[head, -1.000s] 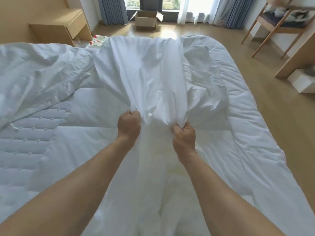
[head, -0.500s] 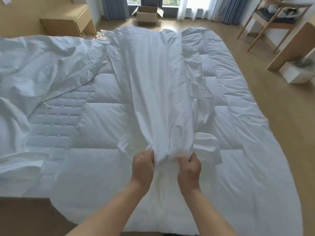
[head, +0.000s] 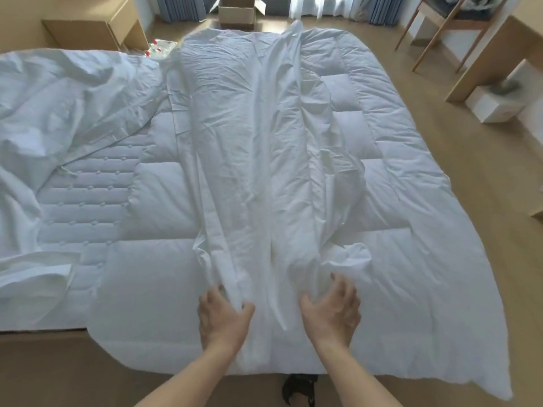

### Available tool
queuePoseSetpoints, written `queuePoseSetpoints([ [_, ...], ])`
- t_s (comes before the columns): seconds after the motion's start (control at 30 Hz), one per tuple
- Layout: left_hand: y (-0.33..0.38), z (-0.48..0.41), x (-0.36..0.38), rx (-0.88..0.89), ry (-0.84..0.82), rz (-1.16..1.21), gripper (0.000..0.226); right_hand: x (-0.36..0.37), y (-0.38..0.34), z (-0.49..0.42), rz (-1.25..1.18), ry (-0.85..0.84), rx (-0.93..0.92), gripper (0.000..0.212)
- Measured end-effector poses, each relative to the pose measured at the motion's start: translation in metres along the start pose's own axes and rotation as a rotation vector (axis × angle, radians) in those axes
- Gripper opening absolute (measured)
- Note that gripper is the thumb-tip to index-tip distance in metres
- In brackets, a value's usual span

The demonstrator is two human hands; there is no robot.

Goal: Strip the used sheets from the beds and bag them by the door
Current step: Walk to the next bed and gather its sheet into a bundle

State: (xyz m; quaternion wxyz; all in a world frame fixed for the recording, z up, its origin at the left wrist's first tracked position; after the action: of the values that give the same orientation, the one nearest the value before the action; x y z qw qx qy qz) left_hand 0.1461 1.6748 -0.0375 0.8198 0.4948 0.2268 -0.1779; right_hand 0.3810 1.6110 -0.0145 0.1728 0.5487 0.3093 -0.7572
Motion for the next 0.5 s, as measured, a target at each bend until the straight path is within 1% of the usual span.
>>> queuePoseSetpoints([
  [0.03, 0.024, -0.010, -0.004, 0.148, 0.042, -0.043, 0.076, -0.012, -0.016, -0.006, 0.035, 0.099, -0.113, 0.082],
  [0.07, 0.047, -0.018, -0.002, 0.273, 0.027, -0.107, 0.080, -0.015, -0.033, -0.014, 0.106, 0.106, -0.217, 0.094],
  [0.1, 0.065, -0.027, 0.007, 0.352, -0.036, -0.191, 0.078, -0.011, -0.045, -0.024, 0.185, 0.040, -0.287, 0.101],
  [0.13, 0.076, -0.036, 0.020, 0.378, -0.127, -0.287, 0.074, -0.001, -0.050, -0.036, 0.258, -0.068, -0.310, 0.103],
  [0.17, 0.077, -0.045, 0.034, 0.361, -0.228, -0.385, 0.069, 0.011, -0.049, -0.048, 0.310, -0.173, -0.296, 0.103],
  [0.23, 0.060, -0.058, 0.058, 0.281, -0.419, -0.539, 0.067, 0.036, -0.037, -0.061, 0.335, -0.348, -0.247, 0.099],
  [0.3, 0.030, -0.059, 0.074, 0.179, -0.559, -0.595, 0.068, 0.062, -0.023, -0.059, 0.327, -0.467, -0.238, 0.091],
  [0.4, -0.009, -0.056, 0.094, 0.067, -0.688, -0.630, 0.069, 0.092, -0.008, -0.057, 0.353, -0.550, -0.276, 0.081],
  [0.5, -0.010, -0.067, 0.103, 0.012, -0.787, -0.677, 0.070, 0.102, -0.008, -0.072, 0.355, -0.616, -0.298, 0.078],
])
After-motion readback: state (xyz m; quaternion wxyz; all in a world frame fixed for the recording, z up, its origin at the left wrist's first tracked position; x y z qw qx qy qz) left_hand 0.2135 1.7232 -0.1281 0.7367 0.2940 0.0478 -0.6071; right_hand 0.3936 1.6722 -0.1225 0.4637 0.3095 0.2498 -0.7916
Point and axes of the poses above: each hand's wrist, its own z-axis away from the middle knuckle, its own x-axis out of the palm, y = z × x, the point moved 7 cm from there along -z, towards the middle knuckle, and after that the axes turned 14 degrees about z, right-handed, at the moved point
